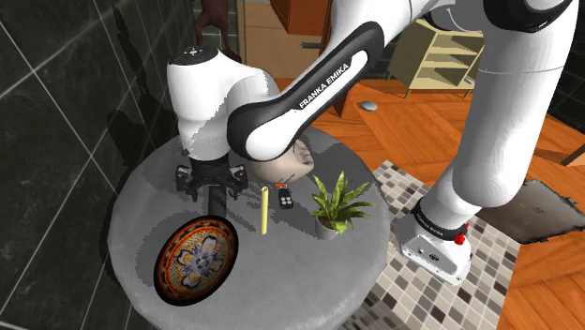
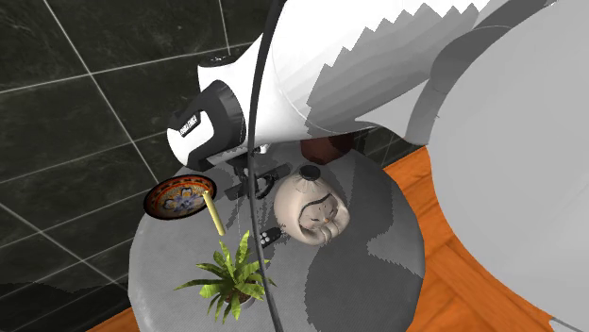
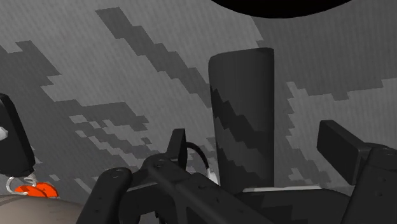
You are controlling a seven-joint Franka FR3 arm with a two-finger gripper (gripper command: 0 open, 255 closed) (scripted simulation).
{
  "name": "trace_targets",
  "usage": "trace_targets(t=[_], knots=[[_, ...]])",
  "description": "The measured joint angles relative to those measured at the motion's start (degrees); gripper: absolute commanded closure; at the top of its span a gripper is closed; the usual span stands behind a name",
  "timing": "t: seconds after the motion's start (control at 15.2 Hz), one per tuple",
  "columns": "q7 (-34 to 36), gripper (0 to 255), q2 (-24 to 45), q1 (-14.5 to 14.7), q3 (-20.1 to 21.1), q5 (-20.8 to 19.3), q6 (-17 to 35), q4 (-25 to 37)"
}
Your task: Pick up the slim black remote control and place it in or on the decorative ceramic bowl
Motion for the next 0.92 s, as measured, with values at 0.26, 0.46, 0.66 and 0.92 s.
trace_targets(t=[0.26, 0.46, 0.66, 0.92], knots=[[0.0, 255, 0.1, -0.1, -0.1, -0.1, 0.1, -0.2], [0.0, 255, -0.2, -0.1, 0.0, 0.0, -0.6, -0.3], [0.1, 255, -0.4, -0.2, 0.0, 0.0, -0.3, -0.4], [-0.2, 255, -0.5, -0.3, 0.1, 0.3, -0.4, -0.3]])
